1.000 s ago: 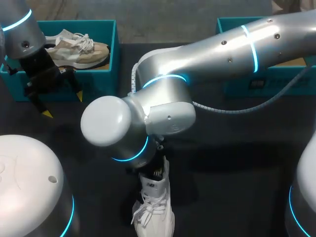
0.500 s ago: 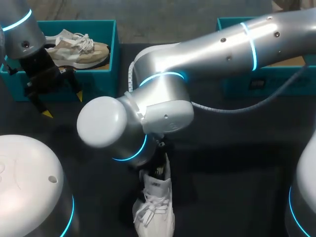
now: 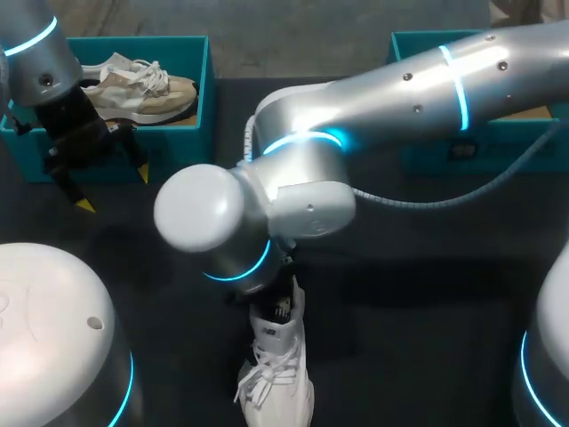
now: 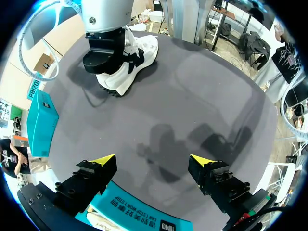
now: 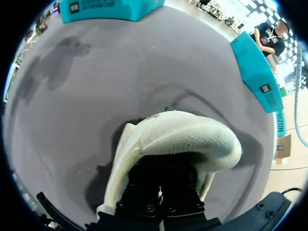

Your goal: Take the shoe out of the shoebox, open the shoe tongue, remove and reinsert the insole, then place the shoe into the shoebox

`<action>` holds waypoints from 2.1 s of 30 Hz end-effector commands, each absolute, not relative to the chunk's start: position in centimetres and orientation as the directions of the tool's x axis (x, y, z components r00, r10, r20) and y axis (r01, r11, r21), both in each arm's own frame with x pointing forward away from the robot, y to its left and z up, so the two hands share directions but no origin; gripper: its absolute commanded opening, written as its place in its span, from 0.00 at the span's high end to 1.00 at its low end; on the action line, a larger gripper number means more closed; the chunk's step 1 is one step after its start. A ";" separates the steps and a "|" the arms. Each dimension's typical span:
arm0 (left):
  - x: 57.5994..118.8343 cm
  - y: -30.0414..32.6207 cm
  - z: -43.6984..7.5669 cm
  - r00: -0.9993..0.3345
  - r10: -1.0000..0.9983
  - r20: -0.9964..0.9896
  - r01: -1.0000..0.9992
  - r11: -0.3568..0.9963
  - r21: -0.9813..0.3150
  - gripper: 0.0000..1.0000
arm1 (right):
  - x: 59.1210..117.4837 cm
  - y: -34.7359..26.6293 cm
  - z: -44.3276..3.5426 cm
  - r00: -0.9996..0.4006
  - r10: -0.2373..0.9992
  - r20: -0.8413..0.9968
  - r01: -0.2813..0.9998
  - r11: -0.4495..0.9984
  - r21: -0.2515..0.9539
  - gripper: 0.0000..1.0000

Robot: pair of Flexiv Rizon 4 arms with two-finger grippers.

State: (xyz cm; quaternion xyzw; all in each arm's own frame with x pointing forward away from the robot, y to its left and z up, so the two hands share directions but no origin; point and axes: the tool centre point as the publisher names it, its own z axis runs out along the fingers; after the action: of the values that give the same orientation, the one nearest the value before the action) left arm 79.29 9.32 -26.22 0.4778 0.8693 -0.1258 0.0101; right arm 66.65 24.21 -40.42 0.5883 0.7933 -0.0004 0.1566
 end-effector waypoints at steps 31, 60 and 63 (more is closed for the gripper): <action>79.3 9.3 -26.2 -0.543 0.829 -0.135 0.834 0.512 -0.207 0.00 | 65.2 24.0 -39.2 0.046 0.980 -0.195 0.954 0.015 0.300 1.00; 79.3 9.3 -26.2 -0.543 0.829 -0.135 0.834 0.512 -0.207 0.00 | 62.2 22.4 -38.9 0.160 0.931 -0.328 0.960 -0.069 0.272 1.00; 79.3 9.3 -26.2 -0.543 0.829 -0.135 0.834 0.512 -0.207 0.00 | 62.3 21.8 -39.6 0.165 0.934 -0.318 0.961 -0.079 0.267 1.00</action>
State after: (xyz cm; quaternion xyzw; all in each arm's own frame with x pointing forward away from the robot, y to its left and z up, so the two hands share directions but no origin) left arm 79.29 9.32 -26.22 0.4778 0.8694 -0.1258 0.0101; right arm 62.74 22.03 -38.62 0.5535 0.8049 -0.0861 0.1959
